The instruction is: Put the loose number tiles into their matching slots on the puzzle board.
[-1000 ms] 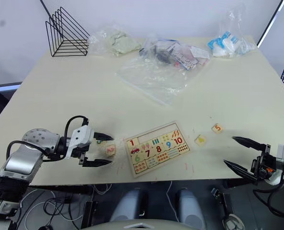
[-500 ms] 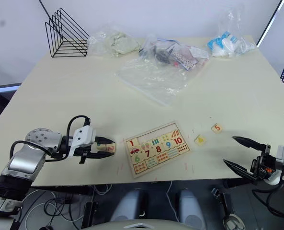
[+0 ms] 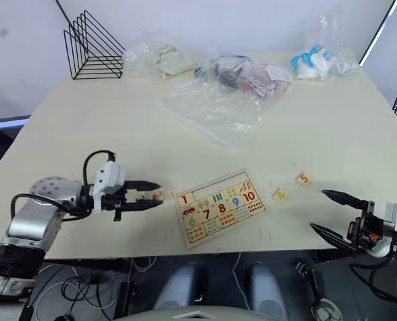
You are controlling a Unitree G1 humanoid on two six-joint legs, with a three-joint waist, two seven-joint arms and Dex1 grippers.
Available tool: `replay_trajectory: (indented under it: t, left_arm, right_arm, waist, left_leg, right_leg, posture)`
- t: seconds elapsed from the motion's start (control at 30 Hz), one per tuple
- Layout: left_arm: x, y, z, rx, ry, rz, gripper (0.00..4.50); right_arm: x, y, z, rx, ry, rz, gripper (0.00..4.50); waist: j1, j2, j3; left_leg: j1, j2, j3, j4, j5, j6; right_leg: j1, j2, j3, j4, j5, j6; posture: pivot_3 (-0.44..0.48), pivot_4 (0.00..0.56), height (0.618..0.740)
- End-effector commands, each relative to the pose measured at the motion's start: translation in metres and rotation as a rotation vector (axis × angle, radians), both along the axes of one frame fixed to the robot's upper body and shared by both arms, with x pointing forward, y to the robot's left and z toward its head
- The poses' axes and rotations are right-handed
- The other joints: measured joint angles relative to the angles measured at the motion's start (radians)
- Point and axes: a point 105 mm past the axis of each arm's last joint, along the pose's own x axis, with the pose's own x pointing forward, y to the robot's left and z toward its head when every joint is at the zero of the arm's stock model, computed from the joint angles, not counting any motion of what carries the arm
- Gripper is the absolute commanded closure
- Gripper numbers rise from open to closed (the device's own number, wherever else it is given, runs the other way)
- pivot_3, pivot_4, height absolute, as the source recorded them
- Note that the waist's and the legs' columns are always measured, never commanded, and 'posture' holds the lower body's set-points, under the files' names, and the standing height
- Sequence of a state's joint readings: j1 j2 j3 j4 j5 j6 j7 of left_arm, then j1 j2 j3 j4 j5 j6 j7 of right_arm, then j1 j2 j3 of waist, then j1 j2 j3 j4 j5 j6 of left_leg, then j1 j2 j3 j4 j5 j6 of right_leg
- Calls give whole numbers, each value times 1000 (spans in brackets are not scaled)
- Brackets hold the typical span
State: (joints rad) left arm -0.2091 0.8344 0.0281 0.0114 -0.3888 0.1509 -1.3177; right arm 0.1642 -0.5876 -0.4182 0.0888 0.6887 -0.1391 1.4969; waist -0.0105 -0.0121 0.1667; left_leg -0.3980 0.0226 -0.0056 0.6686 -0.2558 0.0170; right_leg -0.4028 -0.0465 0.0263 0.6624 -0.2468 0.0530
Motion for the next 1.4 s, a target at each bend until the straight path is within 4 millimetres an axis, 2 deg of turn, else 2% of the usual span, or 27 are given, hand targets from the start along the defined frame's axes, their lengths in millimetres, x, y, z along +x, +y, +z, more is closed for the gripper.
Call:
replay_trajectory:
  t: [0.03,0.13,0.3,0.43,0.53,0.67,0.97,1.17,1.37,1.4]
  left_arm:
    - [7,8,30,-101,-57,119,3054]
    - [10,24,39,-138,-65,263,3054]
    - [5,50,44,-177,-77,524,3054]
    - [-7,58,35,-170,-66,731,3054]
    - [-21,62,21,-173,-54,958,3054]
    - [-36,66,7,-155,-57,1167,3054]
    - [-51,56,-15,-172,32,1457,3054]
    - [-43,39,-23,-263,103,1571,3054]
    - [-36,32,-25,-281,124,1620,3054]
    - [-37,32,-25,-282,131,1626,2554]
  right_arm:
    - [2,1,9,22,-37,14,0]
    - [4,3,9,29,-39,28,0]
    - [8,6,12,30,-39,42,0]
    - [9,7,14,28,-38,61,0]
    - [10,8,15,22,-39,75,0]
    - [3,13,13,-27,-30,138,0]
    - [-1,17,19,-89,-60,225,0]
    - [4,15,22,-92,-71,219,0]
    - [4,15,21,-88,-75,213,0]
    - [4,15,21,-88,-76,211,0]
  waist:
    - [0,0,0]
    - [-1,0,0]
    - [0,0,0]
    - [-1,0,0]
    - [0,0,0]
    - [5,0,0]
    - [7,0,0]
    - [8,-1,-1]
    - [8,-2,-1]
    - [8,-2,-1]
  left_leg:
    - [0,0,-1,0,0,0]
    - [0,0,-2,0,0,0]
    - [0,1,-3,0,0,0]
    - [0,2,-3,0,0,0]
    - [0,2,-3,0,0,0]
    - [0,2,-4,0,0,0]
    - [1,-1,-3,0,0,0]
    - [1,-2,-3,0,0,0]
    - [1,-2,-3,0,0,0]
    - [1,-2,-3,0,0,0]
  right_leg:
    - [0,0,0,0,0,0]
    - [0,0,0,0,0,0]
    - [0,0,0,0,0,0]
    - [0,-2,0,0,0,0]
    - [0,-2,0,0,0,0]
    - [0,-2,0,0,0,0]
    - [1,-2,0,0,0,0]
    - [1,-1,0,0,0,0]
    - [1,-1,0,0,0,0]
    - [1,-1,0,0,0,0]
  posture:
    - [0,150,740]
    - [0,150,740]
    - [0,150,740]
    - [0,150,740]
    - [0,150,740]
    - [0,150,740]
    - [0,150,740]
    - [0,150,740]
    - [0,150,740]
    - [0,150,740]
